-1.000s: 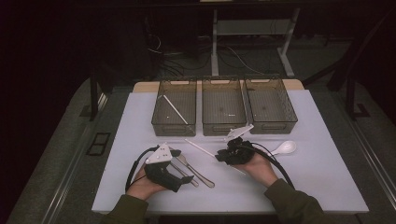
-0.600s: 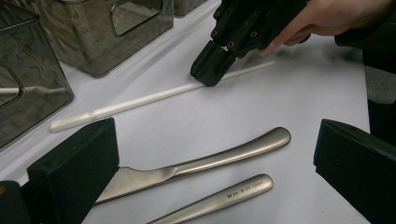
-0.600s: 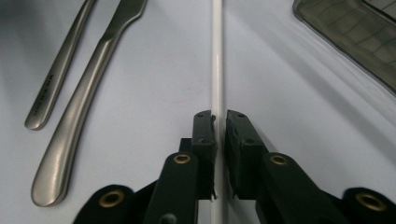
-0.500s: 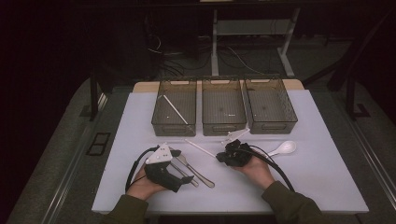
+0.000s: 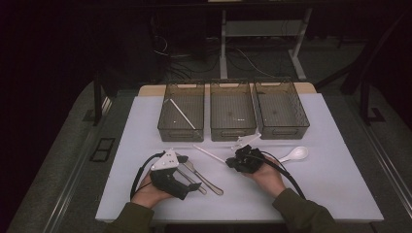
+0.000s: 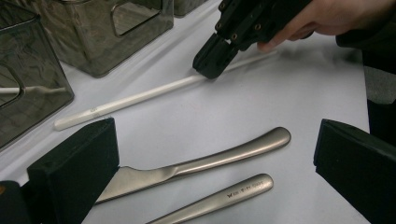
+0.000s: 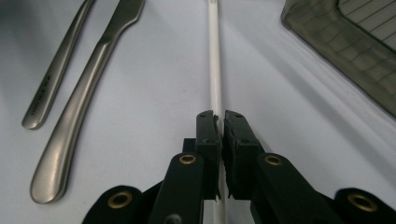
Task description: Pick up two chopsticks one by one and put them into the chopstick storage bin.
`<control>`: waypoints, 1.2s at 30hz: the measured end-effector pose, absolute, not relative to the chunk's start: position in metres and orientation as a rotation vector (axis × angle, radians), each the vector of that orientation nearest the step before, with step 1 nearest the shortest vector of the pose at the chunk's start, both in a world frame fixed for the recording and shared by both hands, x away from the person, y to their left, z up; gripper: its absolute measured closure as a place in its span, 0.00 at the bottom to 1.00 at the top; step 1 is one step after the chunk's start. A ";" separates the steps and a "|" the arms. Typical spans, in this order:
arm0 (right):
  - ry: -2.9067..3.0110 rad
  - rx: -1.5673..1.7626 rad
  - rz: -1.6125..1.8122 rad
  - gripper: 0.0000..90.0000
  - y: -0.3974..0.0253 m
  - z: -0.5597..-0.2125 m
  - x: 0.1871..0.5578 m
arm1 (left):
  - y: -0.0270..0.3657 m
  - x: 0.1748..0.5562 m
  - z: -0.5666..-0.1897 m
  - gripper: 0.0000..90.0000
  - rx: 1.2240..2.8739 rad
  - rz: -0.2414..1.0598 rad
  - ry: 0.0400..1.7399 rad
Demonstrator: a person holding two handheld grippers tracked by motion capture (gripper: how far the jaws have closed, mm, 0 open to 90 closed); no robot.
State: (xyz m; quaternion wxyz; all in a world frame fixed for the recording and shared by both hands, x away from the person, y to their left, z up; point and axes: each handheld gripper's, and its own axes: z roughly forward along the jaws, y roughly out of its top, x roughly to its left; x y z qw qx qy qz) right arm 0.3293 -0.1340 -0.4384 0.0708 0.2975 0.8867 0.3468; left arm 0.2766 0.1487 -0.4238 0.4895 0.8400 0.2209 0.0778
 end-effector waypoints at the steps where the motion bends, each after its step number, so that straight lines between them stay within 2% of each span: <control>1: 2.666 0.899 1.046 0.95 -0.135 -0.437 0.330 | 0.149 0.276 -0.424 0.00 2.041 0.189 0.536; 20: 2.622 0.943 1.151 0.95 -0.161 -0.405 0.332 | 0.149 0.276 -0.423 0.00 2.042 0.191 0.534; 36: 2.597 0.938 1.249 0.95 -0.177 -0.380 0.320 | 0.149 0.276 -0.423 0.00 2.050 0.195 0.524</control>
